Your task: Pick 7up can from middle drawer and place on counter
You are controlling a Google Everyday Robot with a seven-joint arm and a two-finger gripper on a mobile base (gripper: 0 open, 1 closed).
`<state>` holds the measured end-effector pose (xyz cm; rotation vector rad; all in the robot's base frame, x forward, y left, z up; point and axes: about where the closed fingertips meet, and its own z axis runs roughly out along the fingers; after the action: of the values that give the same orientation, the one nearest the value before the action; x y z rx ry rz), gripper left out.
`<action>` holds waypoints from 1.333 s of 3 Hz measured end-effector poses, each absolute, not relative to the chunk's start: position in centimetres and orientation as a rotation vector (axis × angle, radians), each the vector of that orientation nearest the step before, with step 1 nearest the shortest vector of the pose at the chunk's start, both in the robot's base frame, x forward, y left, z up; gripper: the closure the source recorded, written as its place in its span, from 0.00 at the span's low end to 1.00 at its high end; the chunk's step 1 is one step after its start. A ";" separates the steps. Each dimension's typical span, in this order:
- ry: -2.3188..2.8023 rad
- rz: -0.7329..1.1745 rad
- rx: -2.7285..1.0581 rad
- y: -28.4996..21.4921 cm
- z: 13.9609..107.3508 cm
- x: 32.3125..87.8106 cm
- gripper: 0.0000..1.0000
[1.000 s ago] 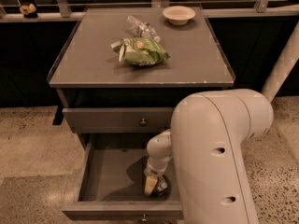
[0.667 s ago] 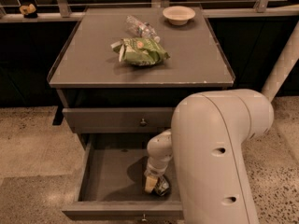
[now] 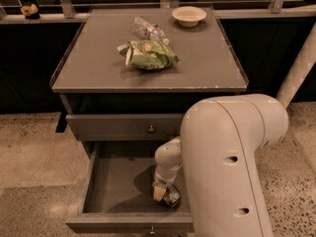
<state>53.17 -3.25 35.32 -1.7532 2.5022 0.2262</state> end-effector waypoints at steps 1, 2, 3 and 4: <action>2.502 0.226 -1.753 -3.3 35.3 53.2 1.00; 2.502 0.226 -1.753 -3.3 35.3 53.2 1.00; 2.517 0.219 -1.784 -3.1 35.8 53.0 1.00; 2.560 0.172 -1.805 -3.6 38.1 52.5 1.00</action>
Offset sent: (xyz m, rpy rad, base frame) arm 0.0000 0.0000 0.0000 0.0000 0.0000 0.0000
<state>52.53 -3.61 38.15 -1.8050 2.5603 0.1722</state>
